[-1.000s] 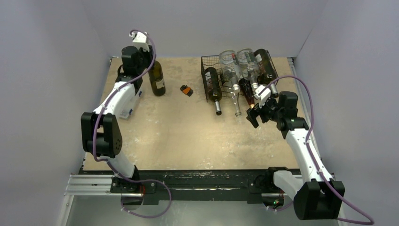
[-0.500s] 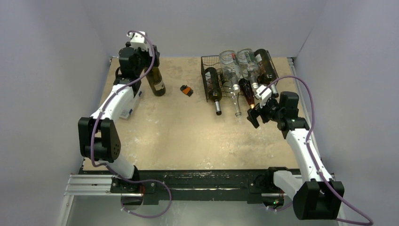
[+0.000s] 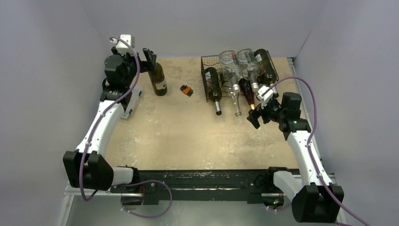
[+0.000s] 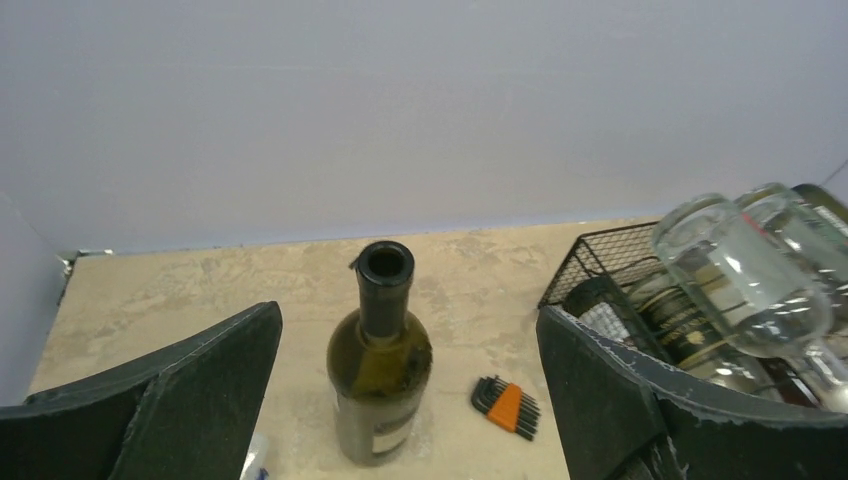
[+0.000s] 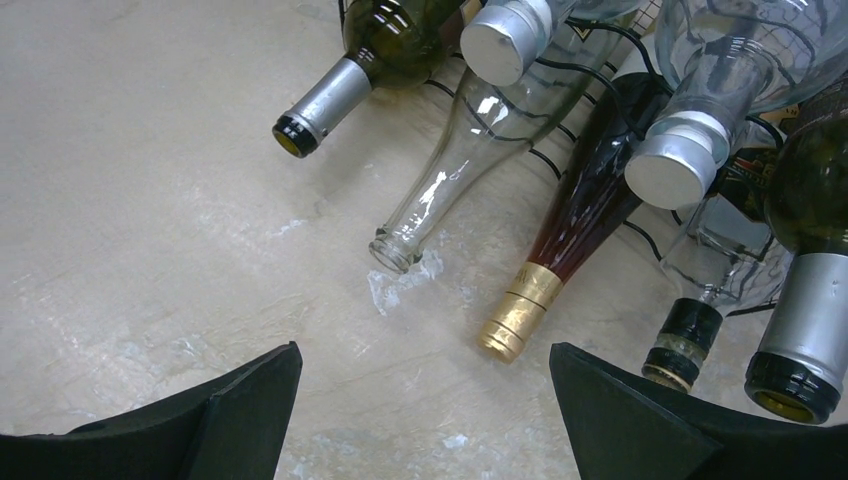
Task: Take the wine bottle off the wine rack
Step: Place the wine bottle at the center of the board, then pick up the wine bottle from the wine rack.
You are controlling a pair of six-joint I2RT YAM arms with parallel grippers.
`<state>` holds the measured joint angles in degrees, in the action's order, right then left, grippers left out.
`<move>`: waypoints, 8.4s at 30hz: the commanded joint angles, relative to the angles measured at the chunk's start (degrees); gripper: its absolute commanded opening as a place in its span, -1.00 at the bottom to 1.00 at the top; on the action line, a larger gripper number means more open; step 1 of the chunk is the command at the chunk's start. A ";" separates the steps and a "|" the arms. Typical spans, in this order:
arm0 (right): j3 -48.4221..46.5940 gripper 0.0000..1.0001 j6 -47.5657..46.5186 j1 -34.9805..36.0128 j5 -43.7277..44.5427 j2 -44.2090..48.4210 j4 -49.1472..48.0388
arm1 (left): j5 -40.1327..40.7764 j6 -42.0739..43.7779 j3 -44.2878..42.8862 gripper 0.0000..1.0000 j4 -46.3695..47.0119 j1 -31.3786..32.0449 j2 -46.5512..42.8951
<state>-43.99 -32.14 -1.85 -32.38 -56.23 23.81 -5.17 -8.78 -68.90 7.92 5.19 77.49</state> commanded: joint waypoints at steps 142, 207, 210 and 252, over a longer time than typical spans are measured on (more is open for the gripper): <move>-41.40 0.10 39.81 18.87 33.22 -45.93 -7.40 | -21.02 -10.56 18.42 1.00 -23.40 -0.79 -23.35; -30.54 -1.00 52.99 9.72 -0.53 -33.04 -22.42 | -21.59 -10.39 18.34 1.00 -23.57 -1.45 -23.79; -29.23 -1.00 52.99 8.97 -2.20 -31.62 -23.53 | -21.72 -10.47 18.35 1.00 -23.48 -1.44 -23.79; -16.43 -1.00 63.69 5.84 -18.96 -20.24 -39.34 | -28.24 -10.64 18.78 1.00 -21.03 -1.50 -24.10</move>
<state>-58.57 32.14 4.05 -45.21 -82.11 -0.95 -30.28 -18.96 -48.16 -15.94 4.14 54.46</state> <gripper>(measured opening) 0.401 0.998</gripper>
